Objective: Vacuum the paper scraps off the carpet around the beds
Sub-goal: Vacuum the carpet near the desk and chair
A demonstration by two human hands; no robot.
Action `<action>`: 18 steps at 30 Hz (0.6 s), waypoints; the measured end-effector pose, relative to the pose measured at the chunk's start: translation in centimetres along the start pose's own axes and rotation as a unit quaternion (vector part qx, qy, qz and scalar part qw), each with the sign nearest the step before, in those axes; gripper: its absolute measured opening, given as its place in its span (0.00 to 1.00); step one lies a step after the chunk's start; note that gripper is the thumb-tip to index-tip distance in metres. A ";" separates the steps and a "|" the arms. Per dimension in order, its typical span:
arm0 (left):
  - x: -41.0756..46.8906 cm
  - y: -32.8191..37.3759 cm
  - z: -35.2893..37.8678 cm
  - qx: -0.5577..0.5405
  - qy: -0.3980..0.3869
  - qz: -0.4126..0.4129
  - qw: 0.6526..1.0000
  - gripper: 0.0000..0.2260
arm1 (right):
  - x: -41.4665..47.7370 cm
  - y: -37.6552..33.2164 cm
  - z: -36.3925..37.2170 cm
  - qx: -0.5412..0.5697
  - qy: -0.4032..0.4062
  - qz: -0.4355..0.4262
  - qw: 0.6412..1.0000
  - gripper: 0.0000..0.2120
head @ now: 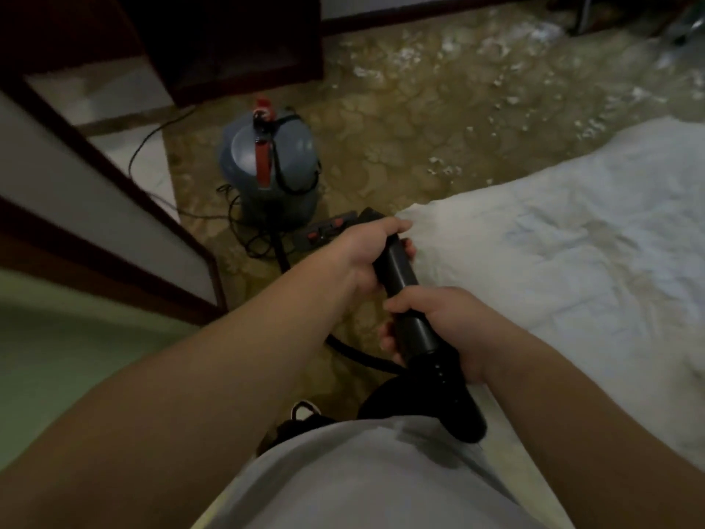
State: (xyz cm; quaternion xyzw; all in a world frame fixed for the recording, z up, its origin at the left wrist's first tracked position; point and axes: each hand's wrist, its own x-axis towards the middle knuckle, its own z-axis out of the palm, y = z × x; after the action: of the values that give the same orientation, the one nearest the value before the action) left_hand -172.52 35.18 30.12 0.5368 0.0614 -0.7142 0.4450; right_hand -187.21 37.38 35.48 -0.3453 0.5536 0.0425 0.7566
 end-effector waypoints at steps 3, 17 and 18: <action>2.3 2.8 0.9 0.030 -0.019 -0.021 0.999 0.06 | 1.4 -2.3 0.3 0.043 0.023 -0.017 0.999 0.08; 15.1 16.7 6.2 0.118 0.032 -0.026 0.992 0.12 | 13.5 -16.4 -4.4 0.144 0.019 -0.025 0.989 0.03; 16.1 17.7 6.9 0.116 0.036 -0.026 0.992 0.11 | 13.9 -17.7 -5.1 0.138 0.019 -0.025 0.990 0.04</action>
State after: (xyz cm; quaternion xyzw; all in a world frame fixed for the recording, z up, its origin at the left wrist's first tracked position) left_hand -165.42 11.58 26.70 0.6082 0.0083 -0.7082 0.3585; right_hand -178.07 16.63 31.05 -0.2517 0.5596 -0.0595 0.7874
